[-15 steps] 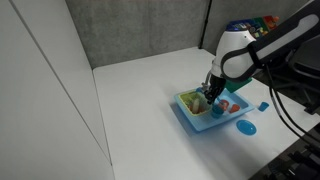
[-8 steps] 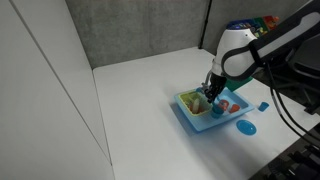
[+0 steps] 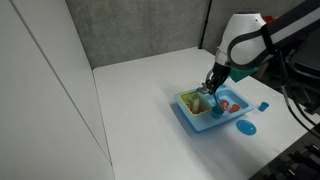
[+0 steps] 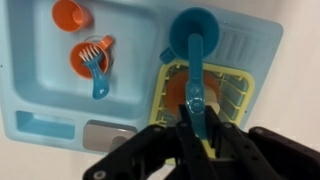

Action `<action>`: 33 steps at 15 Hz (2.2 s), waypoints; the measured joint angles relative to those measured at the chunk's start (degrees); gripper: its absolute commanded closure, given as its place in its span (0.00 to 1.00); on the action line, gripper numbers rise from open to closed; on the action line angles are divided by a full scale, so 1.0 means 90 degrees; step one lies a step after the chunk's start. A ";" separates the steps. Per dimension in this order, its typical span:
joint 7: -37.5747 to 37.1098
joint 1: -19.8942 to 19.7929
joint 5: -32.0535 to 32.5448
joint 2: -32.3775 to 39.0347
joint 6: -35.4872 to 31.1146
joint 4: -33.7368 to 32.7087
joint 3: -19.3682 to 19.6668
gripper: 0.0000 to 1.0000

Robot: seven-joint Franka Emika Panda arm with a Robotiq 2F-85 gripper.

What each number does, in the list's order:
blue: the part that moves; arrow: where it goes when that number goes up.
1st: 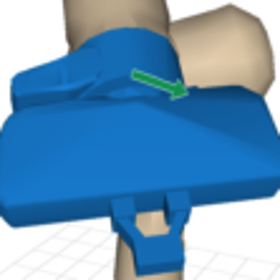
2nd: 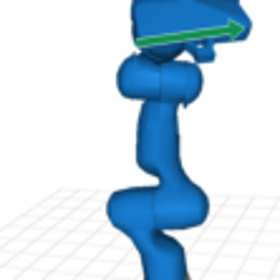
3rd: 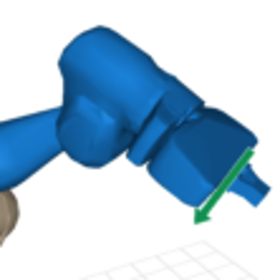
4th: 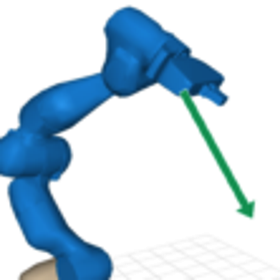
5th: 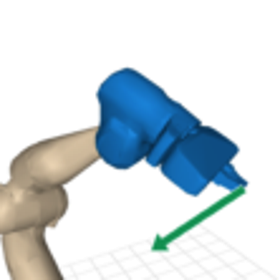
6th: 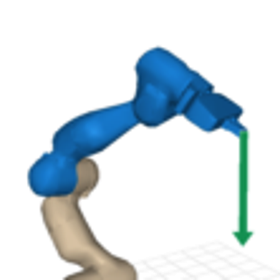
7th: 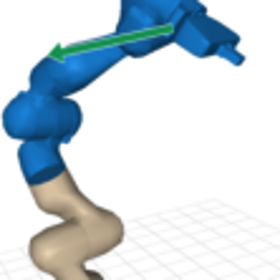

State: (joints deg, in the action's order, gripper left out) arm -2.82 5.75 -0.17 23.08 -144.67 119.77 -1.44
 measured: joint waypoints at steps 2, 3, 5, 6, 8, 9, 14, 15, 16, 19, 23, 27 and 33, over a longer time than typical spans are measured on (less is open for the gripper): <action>0.0005 -0.0052 -0.0002 -0.0216 0.0054 0.0085 0.0000 0.91; 0.0010 -0.0094 -0.0004 -0.0322 0.0086 0.0129 0.0001 0.91; 0.0029 -0.0218 -0.0016 -0.0533 0.0140 0.0237 0.0009 0.91; 0.0053 -0.0304 -0.0036 -0.0629 0.0181 0.0291 0.0018 0.91; 0.0099 -0.0504 -0.0068 -0.0792 0.0270 0.0400 0.0076 0.91; 0.0114 -0.0615 -0.0075 -0.0855 0.0317 0.0449 0.0132 0.91; 0.0308 -0.1236 -0.0158 -0.1014 0.0482 0.0683 0.0567 0.91; 0.0348 -0.1369 -0.0175 -0.1016 0.0511 0.0715 0.0672 0.91; 0.0373 -0.1496 -0.0187 -0.1015 0.0541 0.0735 0.0774 0.91; 0.0429 -0.1866 -0.0228 -0.1011 0.0584 0.0766 0.1077 0.91; 0.0487 -0.2268 -0.0302 -0.1001 0.0564 0.0765 0.1399 0.91; 0.0487 -0.2449 -0.0303 -0.0930 0.0210 0.0764 0.1597 0.92; 0.0486 -0.2454 -0.0303 -0.0888 0.0023 0.0771 0.1625 0.81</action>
State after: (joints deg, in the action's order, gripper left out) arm 1.55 -16.33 -2.89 15.08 -144.46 126.70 13.18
